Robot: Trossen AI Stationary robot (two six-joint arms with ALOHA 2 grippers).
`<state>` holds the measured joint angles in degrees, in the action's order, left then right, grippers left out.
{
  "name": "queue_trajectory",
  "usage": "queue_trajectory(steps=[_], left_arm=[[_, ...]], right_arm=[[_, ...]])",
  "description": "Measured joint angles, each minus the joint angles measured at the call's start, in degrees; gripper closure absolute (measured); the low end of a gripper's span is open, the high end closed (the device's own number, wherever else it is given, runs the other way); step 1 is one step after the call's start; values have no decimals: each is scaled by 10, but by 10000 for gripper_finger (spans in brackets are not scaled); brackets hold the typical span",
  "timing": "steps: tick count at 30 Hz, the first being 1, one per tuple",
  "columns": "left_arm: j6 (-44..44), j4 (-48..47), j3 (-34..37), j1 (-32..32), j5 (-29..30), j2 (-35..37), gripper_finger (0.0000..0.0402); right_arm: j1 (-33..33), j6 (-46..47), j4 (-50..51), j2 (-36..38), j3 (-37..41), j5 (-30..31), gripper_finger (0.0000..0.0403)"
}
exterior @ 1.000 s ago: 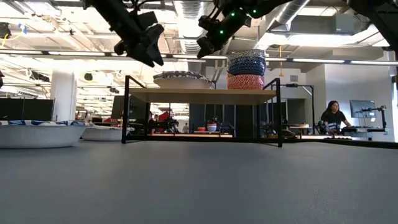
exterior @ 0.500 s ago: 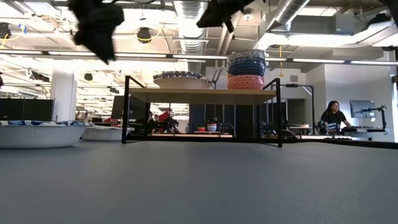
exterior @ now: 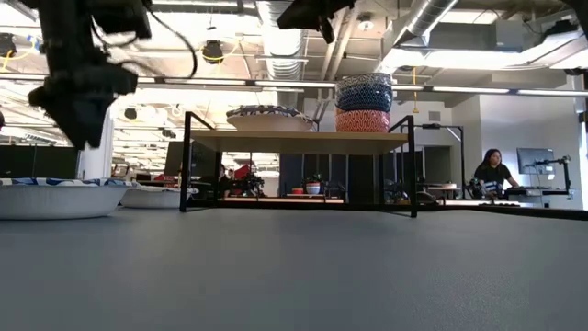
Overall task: Place and stack bowls onto a shelf
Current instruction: Stack the white bowl on top of the other white bowl on the shelf
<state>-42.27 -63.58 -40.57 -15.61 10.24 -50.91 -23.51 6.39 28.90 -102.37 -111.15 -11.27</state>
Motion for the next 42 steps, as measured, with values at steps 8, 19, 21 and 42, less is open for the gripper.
queue_trajectory(steps=[8,19,21,42], left_arm=[[70,43,44,-49,16,-66,203],[112,62,62,-78,-12,-168,215],[117,64,62,-78,-15,-178,235],[-12,75,17,74,-136,-110,400]], right_arm=[[23,18,31,0,0,-27,333],[80,28,71,0,0,-24,333],[92,35,88,0,0,-15,333],[210,291,6,34,257,58,318]])
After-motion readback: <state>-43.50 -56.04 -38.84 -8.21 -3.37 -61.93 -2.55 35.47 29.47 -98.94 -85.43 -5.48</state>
